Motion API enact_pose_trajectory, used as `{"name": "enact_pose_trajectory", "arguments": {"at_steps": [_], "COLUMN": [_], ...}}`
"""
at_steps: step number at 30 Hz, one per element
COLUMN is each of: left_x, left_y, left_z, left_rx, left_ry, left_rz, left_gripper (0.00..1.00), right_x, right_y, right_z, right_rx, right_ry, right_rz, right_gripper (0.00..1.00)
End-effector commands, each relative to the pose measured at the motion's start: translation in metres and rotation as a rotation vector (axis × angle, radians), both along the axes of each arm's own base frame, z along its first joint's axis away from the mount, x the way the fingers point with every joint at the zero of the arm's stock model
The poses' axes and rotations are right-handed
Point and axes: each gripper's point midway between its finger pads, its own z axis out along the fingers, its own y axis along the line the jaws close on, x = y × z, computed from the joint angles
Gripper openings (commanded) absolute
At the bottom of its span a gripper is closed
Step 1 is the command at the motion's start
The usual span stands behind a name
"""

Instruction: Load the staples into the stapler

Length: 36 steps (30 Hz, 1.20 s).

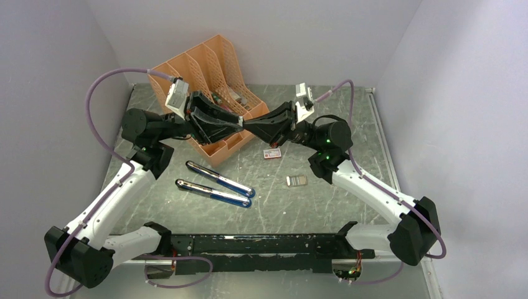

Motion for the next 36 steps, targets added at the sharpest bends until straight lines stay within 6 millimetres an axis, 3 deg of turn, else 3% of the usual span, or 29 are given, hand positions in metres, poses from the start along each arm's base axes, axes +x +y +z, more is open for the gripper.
{"name": "enact_pose_trajectory", "arguments": {"at_steps": [1, 11, 24, 36], "left_x": [-0.0184, -0.0192, -0.0193, -0.0228], "left_y": [0.0047, 0.0043, 0.0035, 0.0032], "left_z": [0.015, 0.0138, 0.0121, 0.0107], "left_rx": [-0.023, -0.017, -0.009, 0.0], "left_ry": [-0.08, -0.079, -0.078, -0.085], "left_rz": [-0.026, -0.035, -0.043, -0.065], "left_gripper": [0.35, 0.24, 0.11, 0.07], "right_x": [0.0068, 0.0068, 0.0079, 0.0096], "right_y": [-0.0017, -0.0025, -0.0038, -0.0082], "right_z": [-0.0013, -0.0002, 0.0011, 0.0025], "right_rx": [-0.002, 0.002, 0.009, 0.028], "right_ry": [0.003, 0.003, 0.006, 0.012], "right_rz": [-0.035, -0.039, -0.05, -0.079], "right_gripper": [0.0, 0.0, 0.07, 0.27]}}
